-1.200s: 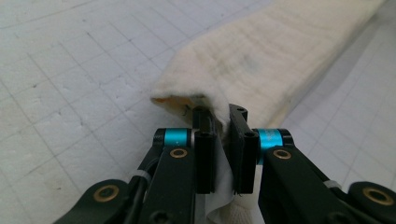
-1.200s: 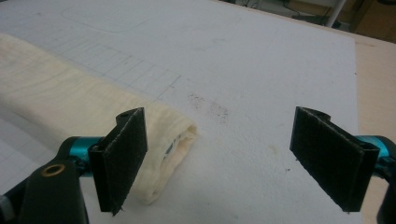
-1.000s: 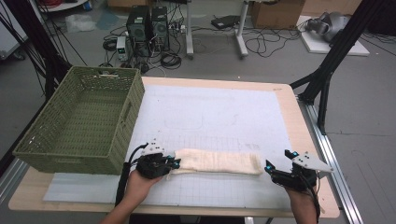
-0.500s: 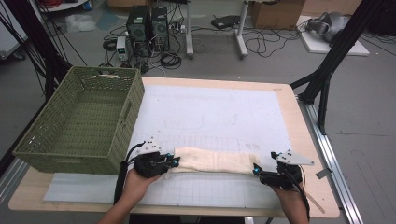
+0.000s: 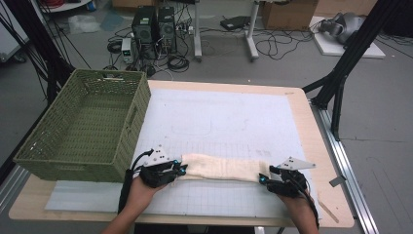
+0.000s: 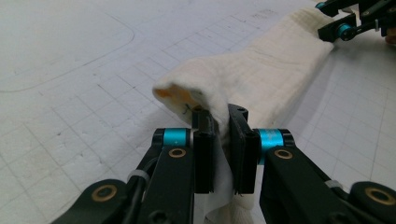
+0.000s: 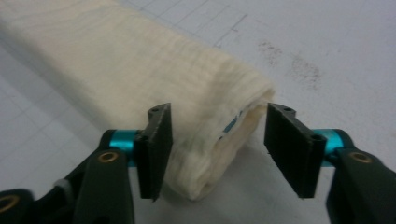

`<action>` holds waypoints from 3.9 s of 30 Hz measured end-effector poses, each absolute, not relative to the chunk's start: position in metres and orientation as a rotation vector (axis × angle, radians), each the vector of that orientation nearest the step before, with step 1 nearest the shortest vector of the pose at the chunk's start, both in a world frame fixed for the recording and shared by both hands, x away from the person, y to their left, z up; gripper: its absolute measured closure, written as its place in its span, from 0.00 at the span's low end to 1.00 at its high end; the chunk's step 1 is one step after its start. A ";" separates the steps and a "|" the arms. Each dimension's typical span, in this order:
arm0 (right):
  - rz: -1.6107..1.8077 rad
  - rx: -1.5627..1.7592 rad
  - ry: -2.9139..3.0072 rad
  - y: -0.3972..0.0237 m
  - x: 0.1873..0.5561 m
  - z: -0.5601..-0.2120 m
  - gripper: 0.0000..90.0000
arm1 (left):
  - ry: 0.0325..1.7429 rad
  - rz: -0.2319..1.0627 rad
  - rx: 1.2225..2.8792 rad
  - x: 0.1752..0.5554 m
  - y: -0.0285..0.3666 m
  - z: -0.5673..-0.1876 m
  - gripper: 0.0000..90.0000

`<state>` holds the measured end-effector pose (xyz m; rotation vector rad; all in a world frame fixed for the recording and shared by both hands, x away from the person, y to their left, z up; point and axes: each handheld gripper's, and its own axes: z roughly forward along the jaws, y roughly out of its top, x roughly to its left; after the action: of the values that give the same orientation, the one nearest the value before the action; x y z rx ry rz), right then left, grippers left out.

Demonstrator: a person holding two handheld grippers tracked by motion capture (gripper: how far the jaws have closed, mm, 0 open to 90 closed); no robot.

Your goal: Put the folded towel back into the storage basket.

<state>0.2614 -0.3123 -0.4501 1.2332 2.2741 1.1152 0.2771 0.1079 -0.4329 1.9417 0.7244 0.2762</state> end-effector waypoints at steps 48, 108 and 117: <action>1.414 0.893 2.161 -0.302 0.277 -0.411 0.90 | 0.742 0.367 1.796 0.249 0.142 -0.391 0.91; 1.469 0.585 2.171 -0.087 0.454 -0.257 0.90 | 0.854 0.640 1.522 0.218 0.243 -0.329 0.91; 1.473 0.566 2.182 -0.035 0.471 -0.244 0.90 | 0.905 0.694 1.494 0.213 0.263 -0.329 0.92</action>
<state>0.4709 -0.0349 -0.2439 0.5663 2.1822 1.4729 0.2130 0.2626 -0.3291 1.4940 0.9048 0.6940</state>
